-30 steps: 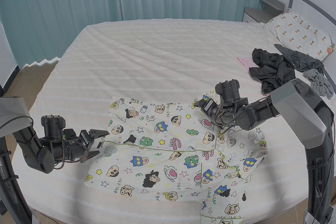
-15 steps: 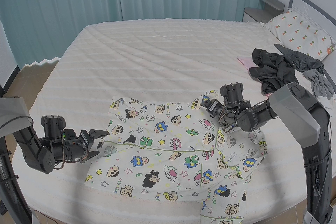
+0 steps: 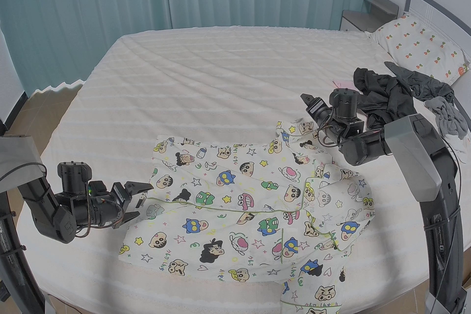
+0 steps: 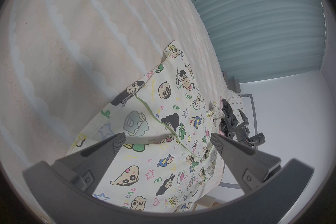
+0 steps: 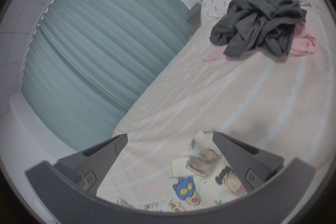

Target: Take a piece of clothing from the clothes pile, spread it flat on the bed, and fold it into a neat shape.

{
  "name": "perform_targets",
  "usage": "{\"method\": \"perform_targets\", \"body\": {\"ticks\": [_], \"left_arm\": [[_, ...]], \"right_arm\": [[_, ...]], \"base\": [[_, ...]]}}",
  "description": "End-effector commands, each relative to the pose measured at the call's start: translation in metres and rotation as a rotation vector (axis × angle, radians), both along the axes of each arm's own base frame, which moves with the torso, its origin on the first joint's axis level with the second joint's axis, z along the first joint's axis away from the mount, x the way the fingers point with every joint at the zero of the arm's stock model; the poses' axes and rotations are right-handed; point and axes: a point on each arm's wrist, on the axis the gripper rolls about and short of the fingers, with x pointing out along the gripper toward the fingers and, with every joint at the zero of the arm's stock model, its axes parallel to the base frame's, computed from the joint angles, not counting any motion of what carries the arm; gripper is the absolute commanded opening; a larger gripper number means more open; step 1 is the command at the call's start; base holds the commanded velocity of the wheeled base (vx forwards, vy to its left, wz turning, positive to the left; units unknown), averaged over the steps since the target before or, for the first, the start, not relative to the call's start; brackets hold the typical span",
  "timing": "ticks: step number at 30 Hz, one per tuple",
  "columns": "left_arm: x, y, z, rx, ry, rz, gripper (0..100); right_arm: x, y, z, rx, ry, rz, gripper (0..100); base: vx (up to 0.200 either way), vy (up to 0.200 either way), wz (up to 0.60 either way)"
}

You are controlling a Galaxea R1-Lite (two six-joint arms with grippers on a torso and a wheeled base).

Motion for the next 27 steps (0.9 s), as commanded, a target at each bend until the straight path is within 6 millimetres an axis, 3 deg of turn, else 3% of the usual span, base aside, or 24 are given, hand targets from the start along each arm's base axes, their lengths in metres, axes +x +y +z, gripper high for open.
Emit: {"method": "perform_targets", "body": {"ticks": [1,6,11,18,20,21,27], "left_arm": [[0.0,0.0,0.0,0.0,0.002,0.001,100],[0.0,0.0,0.0,0.0,0.002,0.001,100],[0.0,0.0,0.0,0.0,0.0,0.001,100],[-0.004,0.001,0.007,-0.002,-0.017,0.004,100],[-0.006,0.001,0.01,-0.004,-0.02,0.007,100],[-0.009,0.0,0.013,-0.005,-0.026,0.006,100],[-0.018,-0.002,0.021,0.0,-0.042,-0.003,100]], "right_arm": [[0.009,-0.013,-0.006,0.003,-0.013,-0.03,100],[0.014,-0.034,-0.004,0.005,-0.019,-0.076,100],[-0.003,-0.035,-0.003,-0.012,0.044,-0.057,100],[-0.083,-0.046,0.009,-0.057,0.192,0.062,100],[-0.099,-0.047,0.011,-0.056,0.2,0.085,100],[-0.12,-0.049,0.015,-0.05,0.193,0.12,100],[-0.188,-0.062,0.018,-0.088,0.2,0.204,100]], "base": [[0.0,0.0,0.0],[0.0,0.0,0.0],[0.0,0.0,0.0],[0.0,0.0,0.0],[0.0,0.0,0.0],[0.0,0.0,0.0],[-0.067,0.0,0.0]]}}
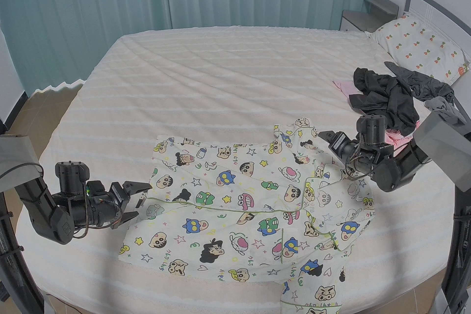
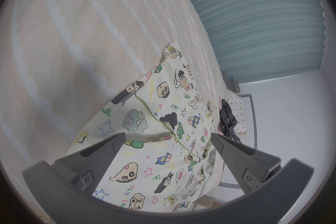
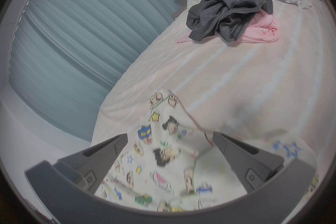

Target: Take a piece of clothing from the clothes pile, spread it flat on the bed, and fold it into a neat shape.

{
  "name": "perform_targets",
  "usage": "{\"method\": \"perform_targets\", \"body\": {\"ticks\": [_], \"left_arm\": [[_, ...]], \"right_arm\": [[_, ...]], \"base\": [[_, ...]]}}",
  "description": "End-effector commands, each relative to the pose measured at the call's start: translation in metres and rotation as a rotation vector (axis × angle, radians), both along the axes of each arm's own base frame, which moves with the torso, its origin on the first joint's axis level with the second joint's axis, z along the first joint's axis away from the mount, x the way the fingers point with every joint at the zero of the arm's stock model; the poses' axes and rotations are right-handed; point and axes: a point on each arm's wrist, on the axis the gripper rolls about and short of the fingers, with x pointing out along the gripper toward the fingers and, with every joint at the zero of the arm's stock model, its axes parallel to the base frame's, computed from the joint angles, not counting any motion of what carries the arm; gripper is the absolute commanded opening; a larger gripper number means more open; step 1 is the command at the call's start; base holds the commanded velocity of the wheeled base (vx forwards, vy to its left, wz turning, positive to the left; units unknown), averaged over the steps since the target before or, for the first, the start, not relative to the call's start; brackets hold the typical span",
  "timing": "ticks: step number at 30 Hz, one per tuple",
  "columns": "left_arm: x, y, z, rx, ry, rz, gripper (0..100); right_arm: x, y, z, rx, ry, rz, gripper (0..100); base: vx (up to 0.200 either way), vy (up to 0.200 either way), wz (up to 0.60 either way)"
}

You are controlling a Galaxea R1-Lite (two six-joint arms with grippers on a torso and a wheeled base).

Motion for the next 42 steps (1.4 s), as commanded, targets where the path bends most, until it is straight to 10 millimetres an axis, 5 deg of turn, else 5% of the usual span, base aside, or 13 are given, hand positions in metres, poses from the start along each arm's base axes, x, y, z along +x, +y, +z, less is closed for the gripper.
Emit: {"method": "perform_targets", "body": {"ticks": [1,7,18,31,42], "left_arm": [[-0.014,-0.002,0.018,0.002,-0.043,-0.004,100],[-0.044,-0.007,0.026,0.005,-0.03,-0.017,100],[-0.066,-0.006,0.015,0.031,0.053,0.016,100],[-0.003,-0.052,-0.031,0.235,0.108,0.216,100],[0.008,-0.053,-0.039,0.276,0.157,0.253,100]], "right_arm": [[-0.103,-0.016,0.043,-0.011,-0.049,0.126,100],[-0.151,-0.027,0.027,-0.037,0.061,0.145,100],[-0.193,-0.022,0.006,-0.064,0.161,0.284,100],[-0.224,-0.01,-0.006,-0.088,0.155,0.375,100],[-0.23,-0.01,-0.02,-0.102,0.171,0.37,100]], "base": [[-0.2,0.0,0.0],[-0.2,0.0,0.0],[-0.164,0.0,0.0],[0.0,0.0,0.0],[0.0,0.0,0.0]]}}
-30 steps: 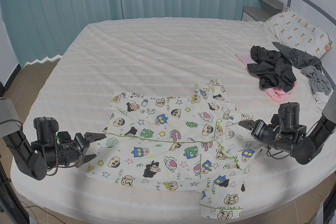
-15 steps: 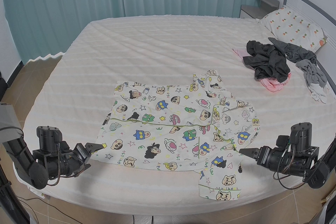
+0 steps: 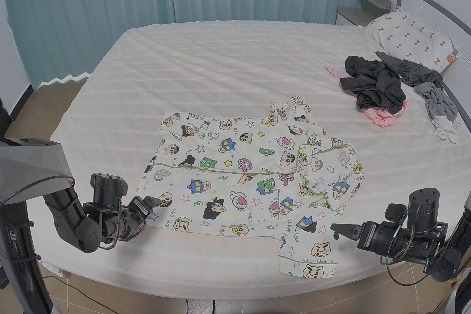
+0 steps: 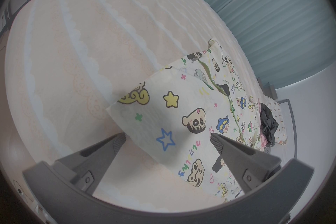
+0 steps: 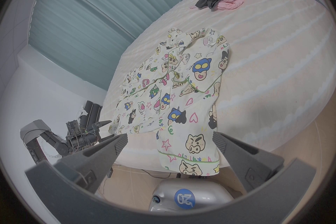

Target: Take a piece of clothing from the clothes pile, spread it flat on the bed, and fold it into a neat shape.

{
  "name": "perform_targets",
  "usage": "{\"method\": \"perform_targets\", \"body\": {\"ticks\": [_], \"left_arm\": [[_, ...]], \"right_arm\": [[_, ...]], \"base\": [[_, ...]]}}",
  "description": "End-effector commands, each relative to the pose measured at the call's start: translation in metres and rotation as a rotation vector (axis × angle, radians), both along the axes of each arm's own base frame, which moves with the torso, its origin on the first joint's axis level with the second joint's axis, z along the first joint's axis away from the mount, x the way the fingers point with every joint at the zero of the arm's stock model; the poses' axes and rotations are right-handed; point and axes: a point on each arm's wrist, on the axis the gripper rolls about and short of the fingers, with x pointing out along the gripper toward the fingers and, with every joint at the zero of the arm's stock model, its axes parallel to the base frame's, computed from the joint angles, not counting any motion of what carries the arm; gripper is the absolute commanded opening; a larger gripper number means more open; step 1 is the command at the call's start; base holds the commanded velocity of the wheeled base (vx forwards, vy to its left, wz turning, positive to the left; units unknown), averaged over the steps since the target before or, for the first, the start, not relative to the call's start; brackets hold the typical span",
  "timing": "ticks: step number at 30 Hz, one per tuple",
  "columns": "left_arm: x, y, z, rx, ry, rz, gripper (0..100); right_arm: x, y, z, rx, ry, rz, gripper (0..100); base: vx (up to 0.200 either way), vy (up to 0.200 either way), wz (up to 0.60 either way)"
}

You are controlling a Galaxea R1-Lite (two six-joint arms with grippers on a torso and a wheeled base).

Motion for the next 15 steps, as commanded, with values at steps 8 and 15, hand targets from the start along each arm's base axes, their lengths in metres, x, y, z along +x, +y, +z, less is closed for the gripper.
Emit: {"method": "perform_targets", "body": {"ticks": [8,15], "left_arm": [[0.023,-0.001,-0.008,0.016,-0.029,0.082,100],[0.022,-0.003,-0.016,0.052,-0.004,0.1,0]], "right_arm": [[-0.003,0.0,-0.014,0.009,0.009,0.003,100],[-0.003,0.001,-0.02,-0.007,0.035,0.009,100]], "base": [[0.0,0.0,0.0],[0.0,0.0,0.0]]}}
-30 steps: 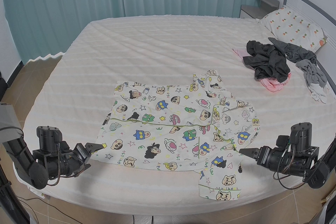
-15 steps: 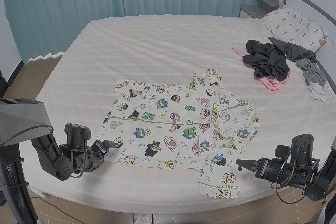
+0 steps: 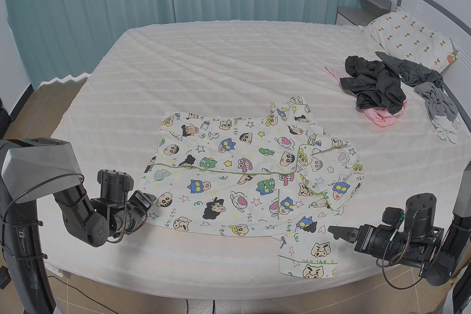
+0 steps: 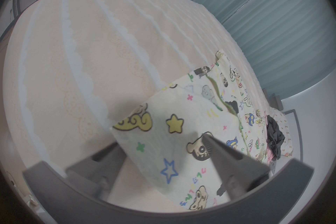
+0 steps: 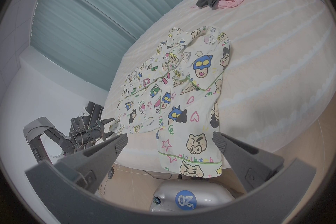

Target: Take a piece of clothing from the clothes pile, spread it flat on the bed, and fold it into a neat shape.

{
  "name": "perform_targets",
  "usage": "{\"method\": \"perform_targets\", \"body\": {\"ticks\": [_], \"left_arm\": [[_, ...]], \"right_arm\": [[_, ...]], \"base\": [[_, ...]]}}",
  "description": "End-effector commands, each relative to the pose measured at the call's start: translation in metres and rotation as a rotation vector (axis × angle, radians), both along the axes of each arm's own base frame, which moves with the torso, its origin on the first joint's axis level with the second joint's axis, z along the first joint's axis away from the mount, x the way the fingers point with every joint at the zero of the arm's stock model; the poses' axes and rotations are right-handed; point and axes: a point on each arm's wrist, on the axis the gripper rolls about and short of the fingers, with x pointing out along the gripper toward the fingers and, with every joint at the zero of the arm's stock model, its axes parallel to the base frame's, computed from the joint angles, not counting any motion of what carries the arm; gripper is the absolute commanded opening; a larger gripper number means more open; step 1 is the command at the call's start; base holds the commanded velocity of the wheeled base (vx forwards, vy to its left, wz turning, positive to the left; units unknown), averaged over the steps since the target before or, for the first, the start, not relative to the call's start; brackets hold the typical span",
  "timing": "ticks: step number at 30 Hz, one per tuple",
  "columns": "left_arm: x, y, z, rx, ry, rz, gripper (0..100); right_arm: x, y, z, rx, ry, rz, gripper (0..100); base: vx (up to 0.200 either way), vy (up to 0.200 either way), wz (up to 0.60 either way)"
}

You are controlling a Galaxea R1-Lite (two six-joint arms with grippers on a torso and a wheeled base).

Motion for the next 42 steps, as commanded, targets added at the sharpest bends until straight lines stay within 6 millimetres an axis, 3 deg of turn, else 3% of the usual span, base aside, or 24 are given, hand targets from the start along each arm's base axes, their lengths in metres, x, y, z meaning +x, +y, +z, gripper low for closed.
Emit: {"method": "perform_targets", "body": {"ticks": [1,6,10,16,35,36,42], "left_arm": [[-0.004,-0.001,-0.008,0.011,0.039,-0.005,0],[-0.006,0.002,-0.008,0.025,0.052,-0.006,0],[-0.008,0.008,-0.004,0.053,0.048,-0.014,0],[-0.01,0.023,0.002,0.082,0.061,0.006,0],[-0.017,0.023,0.0,0.107,0.097,-0.026,0],[-0.017,0.023,0.0,0.107,0.097,-0.026,0],[-0.026,0.023,-0.001,0.155,0.136,-0.073,0]], "right_arm": [[-0.003,0.0,-0.011,-0.032,0.056,0.013,100],[-0.003,0.005,-0.026,-0.068,0.114,0.036,100],[0.007,0.009,-0.052,-0.121,0.171,0.049,100],[0.016,0.005,-0.07,-0.148,0.194,0.041,100],[0.025,0.028,-0.077,-0.151,0.168,0.133,100],[0.025,0.028,-0.077,-0.15,0.169,0.136,0],[0.021,0.024,-0.08,-0.182,0.206,0.142,0]], "base": [[0.0,0.0,0.0],[0.0,0.0,0.0],[0.0,0.0,0.0],[0.0,0.0,0.0],[0.0,0.0,0.0],[0.0,0.0,0.0],[0.0,0.0,0.0]]}}
